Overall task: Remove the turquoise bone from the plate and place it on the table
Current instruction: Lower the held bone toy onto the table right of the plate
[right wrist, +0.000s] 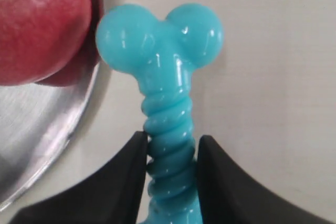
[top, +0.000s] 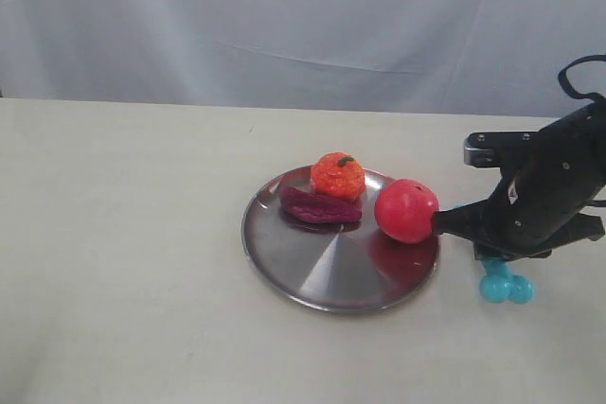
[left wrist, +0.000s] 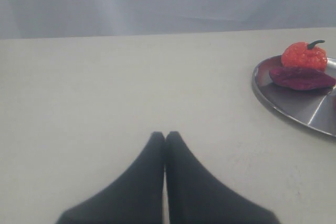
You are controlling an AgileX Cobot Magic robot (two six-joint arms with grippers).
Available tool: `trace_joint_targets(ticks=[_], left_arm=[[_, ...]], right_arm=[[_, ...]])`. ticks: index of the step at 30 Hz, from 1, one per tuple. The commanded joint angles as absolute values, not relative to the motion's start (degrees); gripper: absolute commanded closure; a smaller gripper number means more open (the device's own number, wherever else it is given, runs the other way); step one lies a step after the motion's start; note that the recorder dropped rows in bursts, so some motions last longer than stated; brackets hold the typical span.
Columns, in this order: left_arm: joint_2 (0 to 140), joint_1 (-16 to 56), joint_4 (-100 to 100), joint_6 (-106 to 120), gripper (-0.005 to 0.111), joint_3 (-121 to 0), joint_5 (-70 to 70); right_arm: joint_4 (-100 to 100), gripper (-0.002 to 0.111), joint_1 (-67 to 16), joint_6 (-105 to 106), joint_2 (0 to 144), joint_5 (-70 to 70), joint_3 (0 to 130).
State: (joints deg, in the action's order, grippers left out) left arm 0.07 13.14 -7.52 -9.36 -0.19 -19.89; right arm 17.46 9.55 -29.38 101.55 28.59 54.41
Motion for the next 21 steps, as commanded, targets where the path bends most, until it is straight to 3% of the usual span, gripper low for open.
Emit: trace_joint_targets(ticks=[1, 21], left_arm=[[0.0, 13.3, -7.5, -9.3, 0.107, 0.0, -19.8], [0.0, 13.3, -7.5, -9.5, 0.107, 0.0, -19.8]], right_arm=[[19.1, 0.109, 11.4, -30.2, 101.6, 26.9, 54.5], [20.9, 0.109, 11.4, -29.9, 105.7, 26.1, 54.5]])
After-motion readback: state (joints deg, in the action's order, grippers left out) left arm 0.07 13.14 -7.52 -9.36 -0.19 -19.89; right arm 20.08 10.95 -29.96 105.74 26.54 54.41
